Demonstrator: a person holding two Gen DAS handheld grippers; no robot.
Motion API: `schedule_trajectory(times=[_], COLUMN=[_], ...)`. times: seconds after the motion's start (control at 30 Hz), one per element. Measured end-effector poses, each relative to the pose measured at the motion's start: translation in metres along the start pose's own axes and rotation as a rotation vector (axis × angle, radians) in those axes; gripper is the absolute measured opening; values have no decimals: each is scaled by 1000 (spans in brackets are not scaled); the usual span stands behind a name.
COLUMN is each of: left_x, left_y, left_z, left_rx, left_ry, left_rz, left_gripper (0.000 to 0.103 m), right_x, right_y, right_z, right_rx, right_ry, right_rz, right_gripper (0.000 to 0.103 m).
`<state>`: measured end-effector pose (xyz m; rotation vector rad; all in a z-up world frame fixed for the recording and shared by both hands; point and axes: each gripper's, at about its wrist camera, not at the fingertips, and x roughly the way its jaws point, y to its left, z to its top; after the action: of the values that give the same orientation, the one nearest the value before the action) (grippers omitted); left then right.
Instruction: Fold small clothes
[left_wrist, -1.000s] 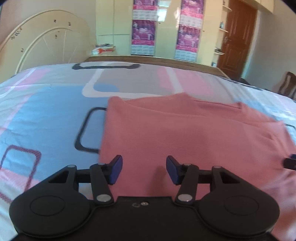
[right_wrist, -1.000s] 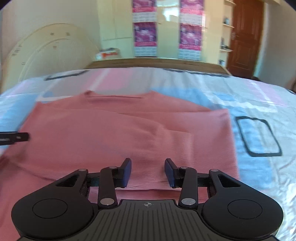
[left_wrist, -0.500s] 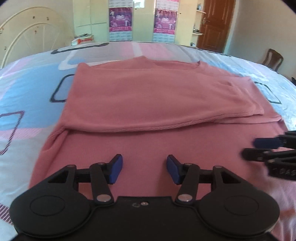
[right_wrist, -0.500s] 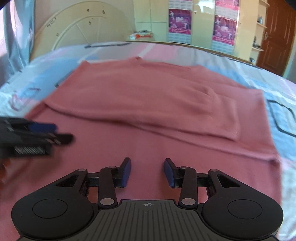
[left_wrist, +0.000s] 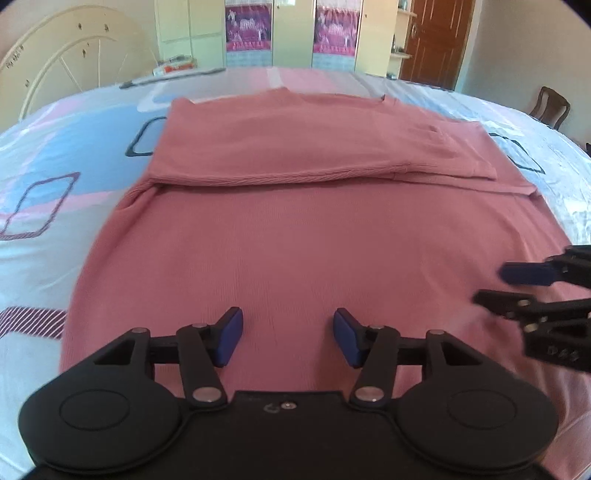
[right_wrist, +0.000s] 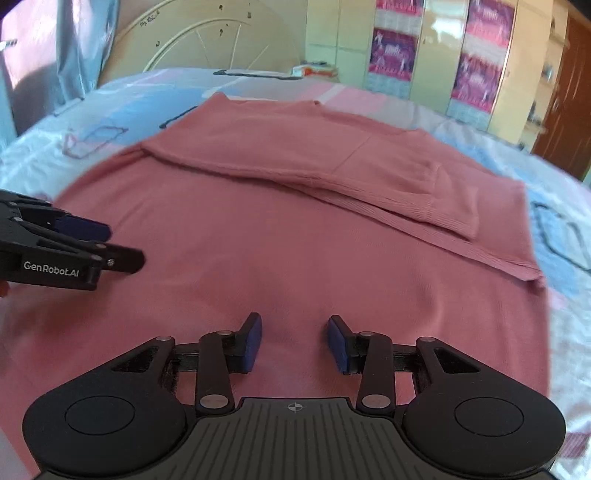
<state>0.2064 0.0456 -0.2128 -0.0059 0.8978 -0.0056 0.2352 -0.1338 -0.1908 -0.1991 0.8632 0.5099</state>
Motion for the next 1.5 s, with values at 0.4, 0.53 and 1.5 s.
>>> schedule_trajectory(times=[0.4,0.53,1.5], left_x=[-52,-51,-93], left_y=[19,13,46], left_z=[-45,-62,-85], left_rx=[-19,18,-63], left_ry=[-34,-6,-91], left_rz=[-41,-53,14], left_gripper=[55,56,59], right_x=[-66,-61,-134], right_y=[5,34,-11], right_z=[-49,-54,-115], right_rx=[160,112,267], right_ry=[1,51,51], right_rz=[-79,-105,-384], right_gripper=[40,40,10])
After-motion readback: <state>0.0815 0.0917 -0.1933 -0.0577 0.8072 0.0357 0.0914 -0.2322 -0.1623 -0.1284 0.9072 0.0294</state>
